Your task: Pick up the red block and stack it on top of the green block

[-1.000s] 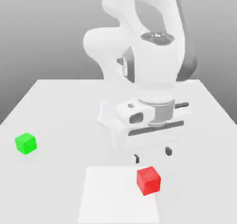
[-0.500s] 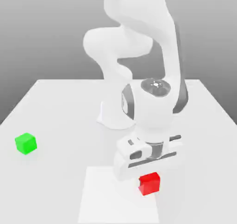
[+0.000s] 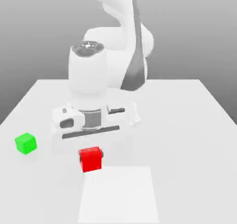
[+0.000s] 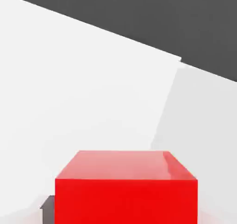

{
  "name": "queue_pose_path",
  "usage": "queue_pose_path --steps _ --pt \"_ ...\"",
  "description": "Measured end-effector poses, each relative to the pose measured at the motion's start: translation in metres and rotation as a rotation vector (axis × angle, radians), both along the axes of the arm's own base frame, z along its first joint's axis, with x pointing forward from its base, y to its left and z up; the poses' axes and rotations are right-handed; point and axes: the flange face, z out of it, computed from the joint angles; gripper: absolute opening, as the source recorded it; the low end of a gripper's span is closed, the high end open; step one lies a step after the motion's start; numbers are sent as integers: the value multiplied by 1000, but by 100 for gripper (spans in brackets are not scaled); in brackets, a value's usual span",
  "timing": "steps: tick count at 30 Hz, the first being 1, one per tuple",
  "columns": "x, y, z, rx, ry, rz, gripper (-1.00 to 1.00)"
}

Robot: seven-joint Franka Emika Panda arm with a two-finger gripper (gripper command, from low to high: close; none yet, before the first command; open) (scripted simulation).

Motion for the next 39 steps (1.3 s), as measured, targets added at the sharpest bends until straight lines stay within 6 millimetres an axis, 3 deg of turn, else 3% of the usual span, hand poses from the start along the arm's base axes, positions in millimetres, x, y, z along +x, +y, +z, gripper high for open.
queue_pose_path --steps 7,12,15,19,39 --pt "-59 -107 11 1 8 31 -100" --pt "-126 -172 12 17 14 38 -100" --pt "-169 -200 11 32 14 40 -100" --pt "-180 -208 6 31 4 38 -100" --pt "-178 -209 -38 33 -6 38 -100"
